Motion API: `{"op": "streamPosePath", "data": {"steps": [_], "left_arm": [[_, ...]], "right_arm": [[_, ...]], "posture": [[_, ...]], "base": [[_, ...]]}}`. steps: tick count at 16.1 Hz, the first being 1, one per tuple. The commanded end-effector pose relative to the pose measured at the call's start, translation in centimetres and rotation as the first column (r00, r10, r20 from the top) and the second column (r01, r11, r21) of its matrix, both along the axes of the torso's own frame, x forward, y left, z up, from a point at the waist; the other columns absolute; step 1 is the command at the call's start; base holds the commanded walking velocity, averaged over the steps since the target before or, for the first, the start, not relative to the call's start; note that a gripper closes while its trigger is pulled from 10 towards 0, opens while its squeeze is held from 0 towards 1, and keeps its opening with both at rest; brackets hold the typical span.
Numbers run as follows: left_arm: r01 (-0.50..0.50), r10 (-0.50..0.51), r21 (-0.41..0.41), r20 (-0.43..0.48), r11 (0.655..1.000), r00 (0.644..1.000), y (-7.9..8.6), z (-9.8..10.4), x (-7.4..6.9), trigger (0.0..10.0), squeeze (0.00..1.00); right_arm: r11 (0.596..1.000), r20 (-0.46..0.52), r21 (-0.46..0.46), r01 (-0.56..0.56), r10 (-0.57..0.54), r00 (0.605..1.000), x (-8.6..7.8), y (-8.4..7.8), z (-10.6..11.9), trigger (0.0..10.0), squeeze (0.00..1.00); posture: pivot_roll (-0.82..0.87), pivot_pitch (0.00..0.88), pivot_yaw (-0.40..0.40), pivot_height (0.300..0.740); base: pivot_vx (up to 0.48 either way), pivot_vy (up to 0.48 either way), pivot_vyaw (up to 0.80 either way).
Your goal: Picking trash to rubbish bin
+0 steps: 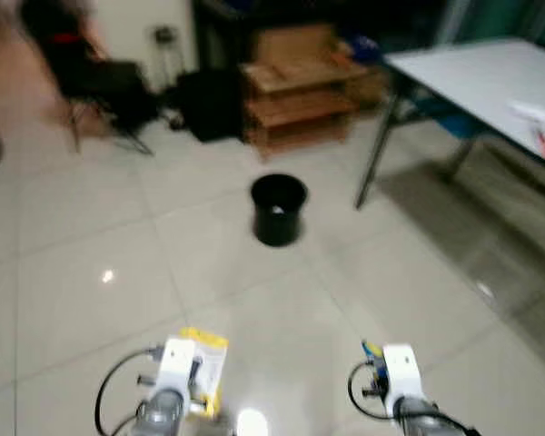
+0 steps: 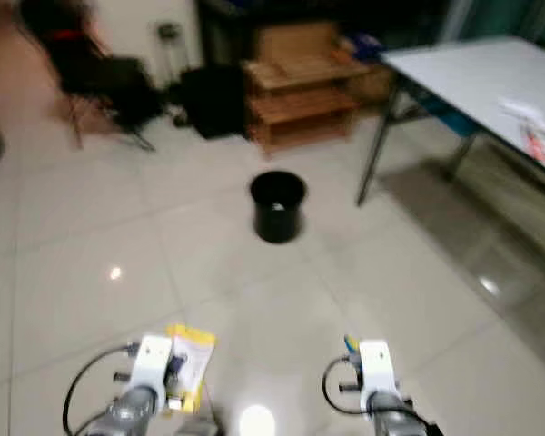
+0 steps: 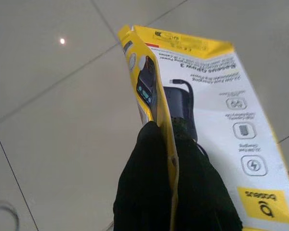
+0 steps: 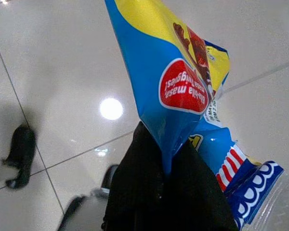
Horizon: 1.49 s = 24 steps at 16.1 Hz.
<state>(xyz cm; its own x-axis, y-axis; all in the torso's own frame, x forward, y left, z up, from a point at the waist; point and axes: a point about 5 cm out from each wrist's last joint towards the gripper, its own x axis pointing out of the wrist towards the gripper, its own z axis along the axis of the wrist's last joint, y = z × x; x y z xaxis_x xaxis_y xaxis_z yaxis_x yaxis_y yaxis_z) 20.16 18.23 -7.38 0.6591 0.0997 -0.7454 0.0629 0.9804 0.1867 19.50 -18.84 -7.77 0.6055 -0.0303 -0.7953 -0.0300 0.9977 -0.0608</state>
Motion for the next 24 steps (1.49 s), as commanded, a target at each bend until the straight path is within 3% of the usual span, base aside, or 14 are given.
{"op": "streamPosePath", "data": {"steps": [1, 5, 24], "left_arm": [[0.002, -0.002, 0.016, 0.004, 1.000, 1.000, 0.45, 0.15, 0.18, 10.0, 0.00], [0.017, -0.017, 0.015, -0.015, 1.000, 1.000, 0.30, -0.05, -0.10, 10.0, 0.00], [0.003, -0.003, 0.028, -0.001, 1.000, 1.000, 0.44, 0.21, 0.35, 10.0, 0.00]], "right_arm": [[1.000, 0.004, 0.008, 0.004, -0.004, 1.000, 0.16, 0.24, 0.05, 10.0, 0.00], [1.000, 0.018, 0.018, 0.019, -0.019, 1.000, 0.40, 0.17, 0.20, 10.0, 0.00], [0.999, 0.027, 0.022, 0.031, -0.032, 0.999, 0.63, 0.12, 0.33, 10.0, 0.00]], "posture": [[0.02, 0.044, -0.070, 0.740], [0.02, 0.047, -0.073, 0.740], [0.02, 0.077, -0.079, 0.740]], "base": [[0.000, 0.000, 0.00], [0.069, 0.000, 0.00], [0.381, 0.000, 0.00]]}}
